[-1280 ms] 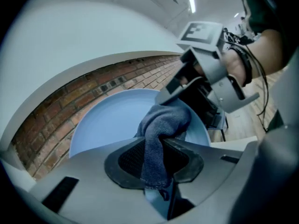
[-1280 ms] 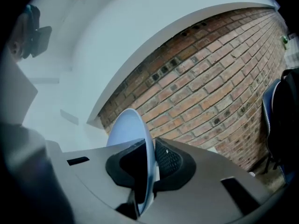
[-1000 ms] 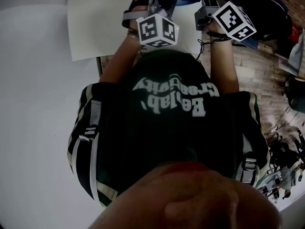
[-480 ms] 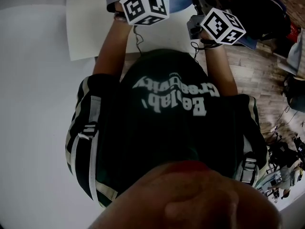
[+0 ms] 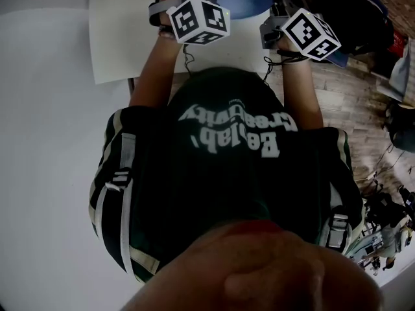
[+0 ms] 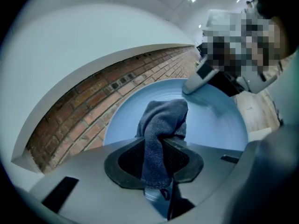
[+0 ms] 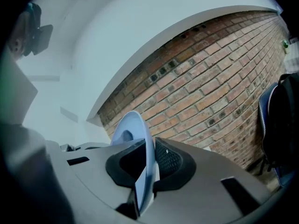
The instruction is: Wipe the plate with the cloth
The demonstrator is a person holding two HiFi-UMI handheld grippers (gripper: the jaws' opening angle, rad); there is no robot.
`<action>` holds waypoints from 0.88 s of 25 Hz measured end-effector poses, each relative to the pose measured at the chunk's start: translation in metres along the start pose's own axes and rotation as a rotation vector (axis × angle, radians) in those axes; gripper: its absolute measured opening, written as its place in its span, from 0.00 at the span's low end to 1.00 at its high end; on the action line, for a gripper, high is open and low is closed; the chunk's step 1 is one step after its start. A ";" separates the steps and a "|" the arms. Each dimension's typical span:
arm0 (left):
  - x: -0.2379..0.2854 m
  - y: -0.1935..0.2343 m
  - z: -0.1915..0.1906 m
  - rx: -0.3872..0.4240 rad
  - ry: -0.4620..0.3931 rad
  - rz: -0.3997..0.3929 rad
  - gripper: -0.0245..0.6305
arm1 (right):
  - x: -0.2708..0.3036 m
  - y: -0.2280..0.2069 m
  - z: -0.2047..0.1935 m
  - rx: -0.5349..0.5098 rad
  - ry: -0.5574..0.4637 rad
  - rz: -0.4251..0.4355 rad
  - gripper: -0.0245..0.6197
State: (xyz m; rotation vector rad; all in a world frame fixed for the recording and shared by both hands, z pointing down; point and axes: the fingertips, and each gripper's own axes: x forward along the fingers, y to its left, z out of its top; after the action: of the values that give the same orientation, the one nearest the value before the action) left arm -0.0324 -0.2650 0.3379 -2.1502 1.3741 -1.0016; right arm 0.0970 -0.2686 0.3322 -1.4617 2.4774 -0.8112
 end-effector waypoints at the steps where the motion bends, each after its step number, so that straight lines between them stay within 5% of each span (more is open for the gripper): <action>1: -0.004 -0.006 -0.003 0.001 0.003 -0.014 0.19 | 0.000 0.000 0.003 0.005 -0.011 -0.007 0.06; 11: -0.030 -0.064 -0.022 0.054 -0.005 -0.150 0.19 | -0.005 0.002 0.024 0.015 -0.096 -0.029 0.07; 22: -0.003 0.018 -0.034 0.051 0.083 0.035 0.19 | -0.012 0.004 -0.015 -0.035 0.011 0.026 0.07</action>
State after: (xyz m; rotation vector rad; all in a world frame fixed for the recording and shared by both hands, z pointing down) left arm -0.0698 -0.2689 0.3473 -2.0623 1.4036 -1.1111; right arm 0.0943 -0.2510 0.3415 -1.4366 2.5253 -0.7768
